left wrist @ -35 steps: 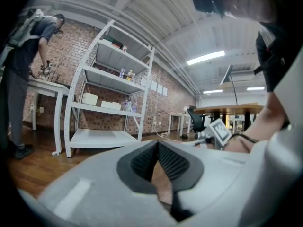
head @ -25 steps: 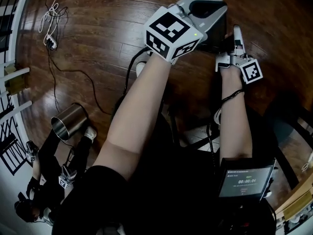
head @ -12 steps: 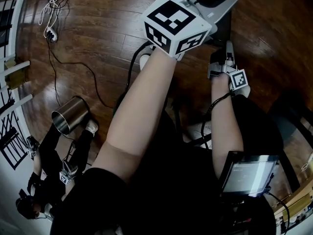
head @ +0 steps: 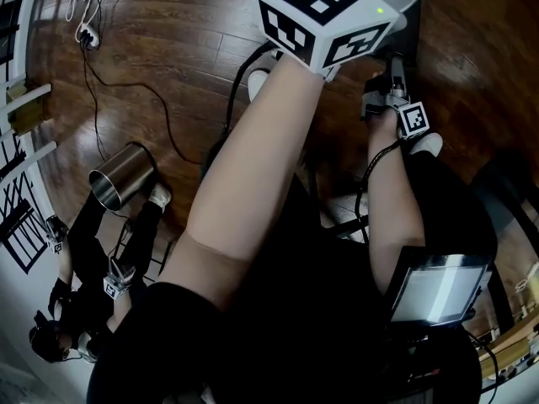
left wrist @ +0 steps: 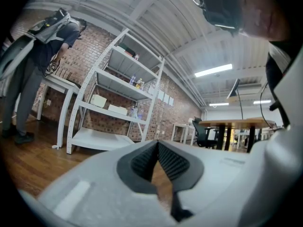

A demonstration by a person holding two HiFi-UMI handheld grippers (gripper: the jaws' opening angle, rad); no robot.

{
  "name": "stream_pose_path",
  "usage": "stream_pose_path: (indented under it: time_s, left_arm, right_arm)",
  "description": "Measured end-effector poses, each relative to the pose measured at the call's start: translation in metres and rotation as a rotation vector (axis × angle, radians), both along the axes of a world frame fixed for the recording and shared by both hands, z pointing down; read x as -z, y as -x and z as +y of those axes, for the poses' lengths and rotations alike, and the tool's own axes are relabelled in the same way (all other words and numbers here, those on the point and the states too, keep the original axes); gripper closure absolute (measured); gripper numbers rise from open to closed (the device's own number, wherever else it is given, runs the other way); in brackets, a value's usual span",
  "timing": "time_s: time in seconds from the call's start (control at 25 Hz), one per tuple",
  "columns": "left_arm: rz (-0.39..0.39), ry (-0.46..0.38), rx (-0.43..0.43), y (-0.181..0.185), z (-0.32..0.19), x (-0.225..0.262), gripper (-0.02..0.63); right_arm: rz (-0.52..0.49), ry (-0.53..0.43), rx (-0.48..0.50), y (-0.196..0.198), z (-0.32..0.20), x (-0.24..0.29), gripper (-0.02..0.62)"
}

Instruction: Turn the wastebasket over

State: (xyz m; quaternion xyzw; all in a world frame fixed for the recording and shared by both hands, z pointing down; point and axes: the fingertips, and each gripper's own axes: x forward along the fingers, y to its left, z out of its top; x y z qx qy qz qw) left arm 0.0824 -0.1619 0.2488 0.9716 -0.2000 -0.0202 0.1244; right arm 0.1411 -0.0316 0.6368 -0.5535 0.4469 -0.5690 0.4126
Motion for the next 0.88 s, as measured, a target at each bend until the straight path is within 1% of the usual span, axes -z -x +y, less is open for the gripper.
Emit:
stream_pose_path:
  time_s: [0.2,0.28,0.44,0.6,0.72,0.8,0.88]
  left_arm:
    - [-0.003,0.001,0.004,0.002,-0.002,-0.001,0.604]
    - [0.002,0.004,0.009,0.003,-0.003,0.000,0.604]
    - [0.010,0.005,0.011,0.004,-0.004,0.001,0.604]
    - [0.008,0.009,0.018,0.007,-0.006,0.001,0.604]
    - [0.010,0.010,0.021,0.007,-0.008,0.002,0.604]
    - [0.013,0.011,0.020,0.006,-0.009,0.003,0.604]
    - [0.015,0.010,0.018,0.006,-0.008,0.004,0.604]
  right_arm:
    - [-0.005,-0.005,-0.010,0.000,-0.011,-0.016,0.396]
    - [-0.015,-0.010,-0.017,-0.003,-0.017,-0.021,0.377]
    - [0.004,-0.050,-0.001,-0.012,-0.039,-0.018,0.376]
    - [0.008,-0.074,-0.007,-0.021,-0.065,-0.011,0.377]
    - [0.000,-0.103,-0.027,-0.025,-0.080,-0.005,0.404]
    - [-0.003,-0.121,-0.039,-0.026,-0.088,-0.001,0.450]
    - [-0.008,-0.123,-0.056,-0.027,-0.093,0.000,0.481]
